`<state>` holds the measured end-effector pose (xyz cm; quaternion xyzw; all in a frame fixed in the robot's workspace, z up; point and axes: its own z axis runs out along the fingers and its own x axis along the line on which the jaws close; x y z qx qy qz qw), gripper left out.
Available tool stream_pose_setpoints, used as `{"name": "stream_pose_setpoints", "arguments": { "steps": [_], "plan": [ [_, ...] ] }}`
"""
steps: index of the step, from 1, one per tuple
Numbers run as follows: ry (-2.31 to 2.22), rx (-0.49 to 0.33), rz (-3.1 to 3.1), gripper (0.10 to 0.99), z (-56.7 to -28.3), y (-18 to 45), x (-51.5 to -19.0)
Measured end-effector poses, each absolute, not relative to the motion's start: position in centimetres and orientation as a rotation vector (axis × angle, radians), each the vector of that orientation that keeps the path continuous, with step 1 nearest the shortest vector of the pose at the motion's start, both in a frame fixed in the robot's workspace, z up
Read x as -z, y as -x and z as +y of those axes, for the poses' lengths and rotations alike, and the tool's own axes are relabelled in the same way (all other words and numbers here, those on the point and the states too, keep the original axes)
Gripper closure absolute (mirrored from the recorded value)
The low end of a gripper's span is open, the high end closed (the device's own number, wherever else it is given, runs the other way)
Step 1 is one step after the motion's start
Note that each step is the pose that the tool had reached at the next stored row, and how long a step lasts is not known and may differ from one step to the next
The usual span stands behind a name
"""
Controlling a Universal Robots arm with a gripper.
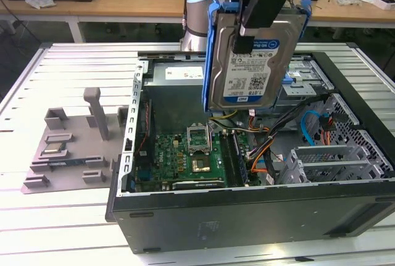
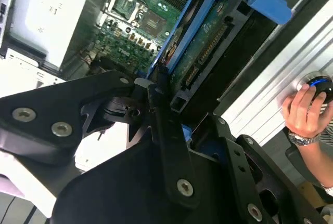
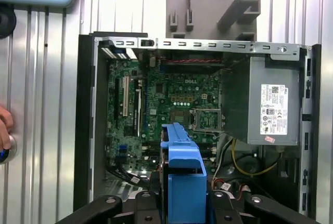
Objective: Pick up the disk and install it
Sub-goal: 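Pick up the disk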
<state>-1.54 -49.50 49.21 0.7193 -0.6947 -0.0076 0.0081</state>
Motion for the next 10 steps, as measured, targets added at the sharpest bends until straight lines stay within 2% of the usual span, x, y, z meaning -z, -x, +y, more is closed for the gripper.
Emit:
{"name": "stream_pose_setpoints", "arguments": {
  "steps": [10],
  "plan": [
    [-2.247, 0.024, -2.172, 0.718, -52.9, 1.5, -49.2]
  ]
}}
